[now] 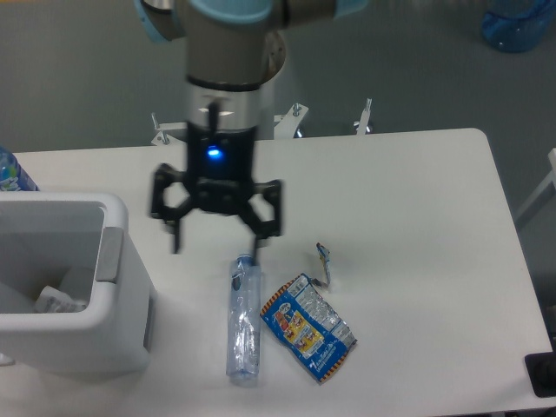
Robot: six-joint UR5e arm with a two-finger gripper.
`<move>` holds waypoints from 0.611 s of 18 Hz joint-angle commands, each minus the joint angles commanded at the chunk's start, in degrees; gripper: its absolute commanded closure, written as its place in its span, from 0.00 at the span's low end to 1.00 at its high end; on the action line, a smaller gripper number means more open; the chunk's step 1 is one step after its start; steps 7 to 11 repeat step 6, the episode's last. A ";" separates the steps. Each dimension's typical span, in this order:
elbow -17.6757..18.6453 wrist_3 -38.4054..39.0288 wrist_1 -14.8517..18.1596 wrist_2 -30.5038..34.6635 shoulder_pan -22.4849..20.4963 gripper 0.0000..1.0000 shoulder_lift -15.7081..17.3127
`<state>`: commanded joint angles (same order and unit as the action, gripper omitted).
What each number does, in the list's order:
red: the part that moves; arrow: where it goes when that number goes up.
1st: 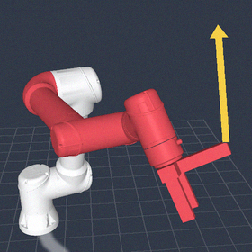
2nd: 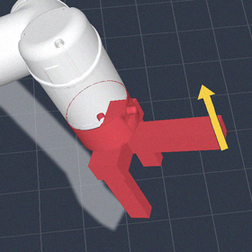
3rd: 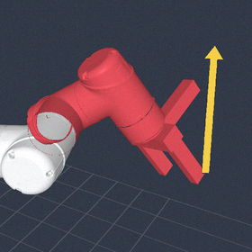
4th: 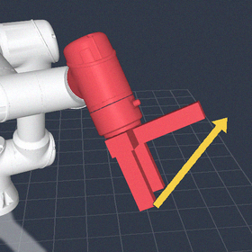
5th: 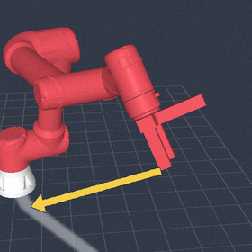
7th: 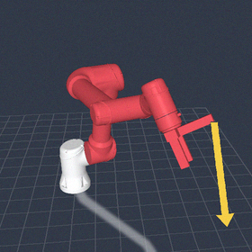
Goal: Open the trash can
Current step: 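Push the lid open and lift the gripper away from the can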
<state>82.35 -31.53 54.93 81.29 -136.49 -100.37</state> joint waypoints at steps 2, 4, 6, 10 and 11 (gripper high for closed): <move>0.35 -2.56 1.57 0.53 -1.31 0.00 1.22; 0.35 -5.72 3.42 0.45 -2.55 0.00 1.49; 0.44 -7.92 4.66 0.53 -2.90 0.00 2.20; 0.44 -7.92 4.66 0.53 -2.90 0.00 2.20; 0.44 -7.92 4.66 0.53 -2.90 0.00 2.20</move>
